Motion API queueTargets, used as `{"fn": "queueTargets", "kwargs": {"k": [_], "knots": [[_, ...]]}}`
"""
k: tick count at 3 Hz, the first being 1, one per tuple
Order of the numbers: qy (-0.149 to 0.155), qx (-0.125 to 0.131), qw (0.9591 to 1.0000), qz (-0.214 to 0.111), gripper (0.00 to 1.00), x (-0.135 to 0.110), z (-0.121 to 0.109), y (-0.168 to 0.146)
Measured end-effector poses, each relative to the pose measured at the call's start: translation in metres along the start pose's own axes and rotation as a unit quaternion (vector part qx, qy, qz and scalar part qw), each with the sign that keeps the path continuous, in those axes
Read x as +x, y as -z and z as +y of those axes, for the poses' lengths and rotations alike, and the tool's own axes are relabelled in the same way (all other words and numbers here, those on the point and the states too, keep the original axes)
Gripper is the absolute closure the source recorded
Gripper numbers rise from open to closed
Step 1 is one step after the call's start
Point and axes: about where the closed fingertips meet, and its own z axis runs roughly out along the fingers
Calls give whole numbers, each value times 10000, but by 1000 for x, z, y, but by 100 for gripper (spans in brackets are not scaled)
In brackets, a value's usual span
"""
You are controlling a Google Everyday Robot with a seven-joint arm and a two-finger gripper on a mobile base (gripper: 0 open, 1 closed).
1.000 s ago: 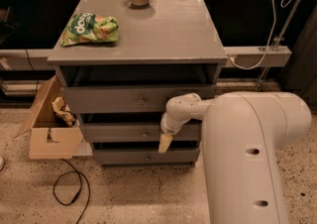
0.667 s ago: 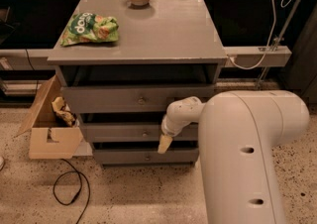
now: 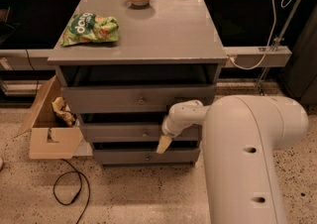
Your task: Open middle drawer
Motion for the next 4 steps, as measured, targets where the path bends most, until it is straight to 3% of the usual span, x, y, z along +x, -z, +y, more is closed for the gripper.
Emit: {"fn": "queueTargets", "kwargs": {"k": [2, 3, 4], "knots": [[184, 25, 9998, -59, 0, 28, -15, -6], [386, 53, 9992, 35, 19, 37, -20, -10], [475, 122, 9987, 98, 50, 37, -25, -4]]}}
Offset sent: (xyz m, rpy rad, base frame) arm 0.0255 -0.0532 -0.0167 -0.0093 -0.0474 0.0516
